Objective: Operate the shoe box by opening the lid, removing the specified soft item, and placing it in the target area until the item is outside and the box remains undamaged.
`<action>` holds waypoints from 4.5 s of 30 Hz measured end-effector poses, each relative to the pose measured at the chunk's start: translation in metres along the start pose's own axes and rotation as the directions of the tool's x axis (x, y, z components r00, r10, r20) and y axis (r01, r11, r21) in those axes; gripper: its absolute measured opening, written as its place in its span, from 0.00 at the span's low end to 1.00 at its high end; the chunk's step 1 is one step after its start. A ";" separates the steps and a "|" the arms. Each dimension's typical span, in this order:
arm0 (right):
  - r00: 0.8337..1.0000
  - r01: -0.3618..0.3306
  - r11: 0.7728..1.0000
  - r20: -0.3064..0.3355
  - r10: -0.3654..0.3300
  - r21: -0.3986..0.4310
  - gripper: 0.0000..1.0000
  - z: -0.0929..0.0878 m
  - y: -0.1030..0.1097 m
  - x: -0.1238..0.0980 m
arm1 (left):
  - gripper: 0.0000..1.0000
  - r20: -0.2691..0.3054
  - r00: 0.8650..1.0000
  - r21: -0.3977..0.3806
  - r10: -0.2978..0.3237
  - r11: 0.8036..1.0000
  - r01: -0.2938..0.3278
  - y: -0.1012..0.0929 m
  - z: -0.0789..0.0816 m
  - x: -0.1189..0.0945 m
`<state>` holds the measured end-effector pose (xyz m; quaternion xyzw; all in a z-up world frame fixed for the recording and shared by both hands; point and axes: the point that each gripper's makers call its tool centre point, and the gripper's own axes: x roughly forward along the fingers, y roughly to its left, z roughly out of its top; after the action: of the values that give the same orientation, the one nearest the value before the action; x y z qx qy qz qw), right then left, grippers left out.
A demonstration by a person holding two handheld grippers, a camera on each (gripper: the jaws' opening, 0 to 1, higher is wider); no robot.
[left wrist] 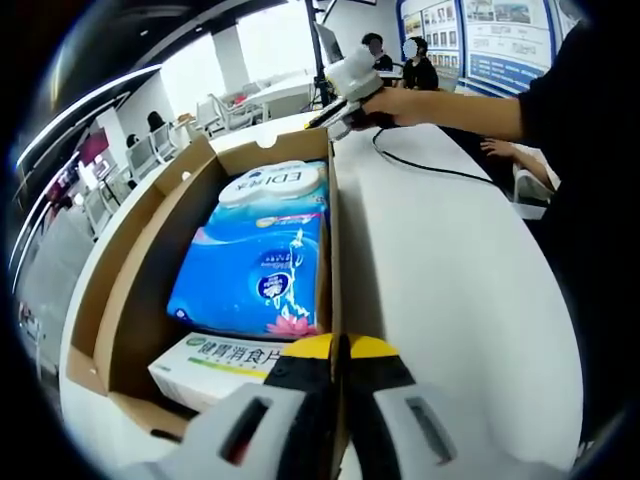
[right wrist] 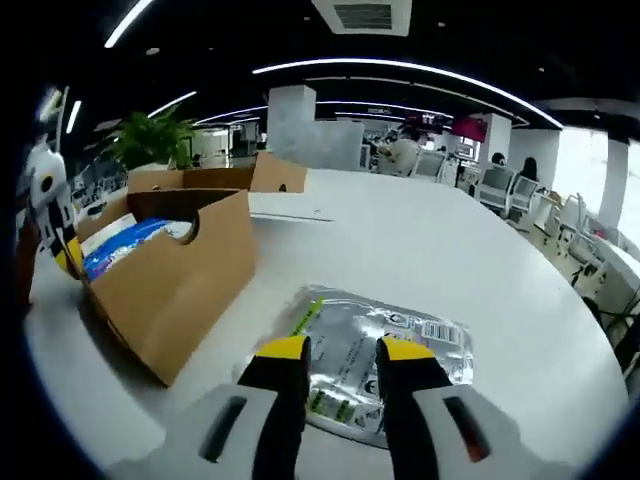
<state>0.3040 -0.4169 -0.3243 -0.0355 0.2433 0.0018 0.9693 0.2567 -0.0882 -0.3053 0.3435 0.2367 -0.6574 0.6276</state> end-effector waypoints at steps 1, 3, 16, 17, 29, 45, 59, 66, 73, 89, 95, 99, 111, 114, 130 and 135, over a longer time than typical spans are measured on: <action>1.000 0.013 1.000 0.004 -0.013 0.012 0.29 0.000 0.000 0.001 | 0.02 0.000 1.000 -0.001 0.000 1.000 0.000 0.000 0.000 0.000; 0.999 0.045 0.996 0.012 -0.046 0.077 0.29 -0.001 -0.004 0.004 | 0.02 0.000 1.000 0.000 0.000 1.000 0.000 0.000 0.000 0.000; 0.998 0.064 0.993 -0.034 -0.061 0.099 0.29 -0.009 -0.006 0.003 | 0.02 -0.002 1.000 -0.005 0.000 1.000 0.000 -0.002 0.000 -0.001; 0.998 0.050 0.995 -0.035 -0.047 0.092 0.29 -0.010 -0.004 0.002 | 0.02 -0.002 1.000 -0.006 0.000 1.000 0.000 -0.002 0.000 -0.001; 0.991 -0.099 0.995 -0.087 0.101 0.024 0.30 -0.012 -0.006 0.002 | 0.02 -0.004 1.000 -0.005 0.002 1.000 -0.002 0.000 -0.001 0.000; 0.974 -0.213 0.976 -0.093 0.208 -0.046 0.35 -0.011 -0.003 0.007 | 0.02 -0.006 1.000 -0.010 0.002 1.000 -0.002 0.000 -0.002 0.000; 0.948 -0.307 0.947 -0.122 0.295 -0.093 0.36 -0.010 -0.006 0.010 | 0.02 -0.009 1.000 -0.006 0.003 1.000 -0.003 0.000 -0.002 0.001; 0.950 -0.305 0.947 -0.103 0.295 -0.100 0.36 -0.010 -0.004 0.008 | 0.02 -0.008 1.000 -0.002 0.003 1.000 -0.003 0.000 -0.002 0.001; 0.964 -0.258 0.964 -0.094 0.250 -0.072 0.41 -0.009 -0.007 0.008 | 0.02 -0.008 1.000 -0.001 0.004 1.000 -0.004 0.000 -0.001 0.001; 0.968 -0.220 0.974 -0.139 0.210 -0.054 0.42 0.041 0.023 -0.020 | 0.02 -0.007 1.000 0.002 0.004 1.000 -0.004 0.000 -0.001 0.001; 0.967 -0.234 0.961 -0.135 0.215 -0.144 0.43 0.085 0.061 -0.040 | 0.02 -0.007 1.000 0.002 0.005 1.000 -0.004 0.000 -0.001 0.001; 0.965 -0.247 0.955 -0.136 0.226 -0.164 0.43 0.098 0.085 -0.046 | 0.02 -0.009 1.000 0.004 0.006 1.000 -0.006 -0.001 -0.001 0.001; 0.944 -0.308 0.925 -0.189 0.270 -0.221 0.46 0.112 0.145 -0.048 | 0.02 -0.014 1.000 0.010 0.011 1.000 -0.010 -0.004 -0.003 0.001; 0.937 -0.304 0.934 -0.238 0.257 -0.189 0.46 0.101 0.150 -0.044 | 0.02 -0.019 1.000 0.012 0.013 1.000 -0.012 -0.005 -0.004 0.001; 0.922 -0.309 0.931 -0.302 0.244 -0.192 0.51 0.087 0.178 -0.043 | 0.02 -0.040 0.999 0.002 0.013 1.000 -0.013 0.000 -0.008 0.008; 0.914 -0.318 0.930 -0.322 0.248 -0.185 0.51 0.082 0.184 -0.036 | 0.02 -0.041 0.999 0.003 0.004 1.000 -0.004 0.001 -0.009 0.009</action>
<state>0.3070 -0.2274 -0.2482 -0.1131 0.3849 0.1663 0.9008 0.2588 -0.0871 -0.3179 0.3582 0.2479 -0.6491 0.6236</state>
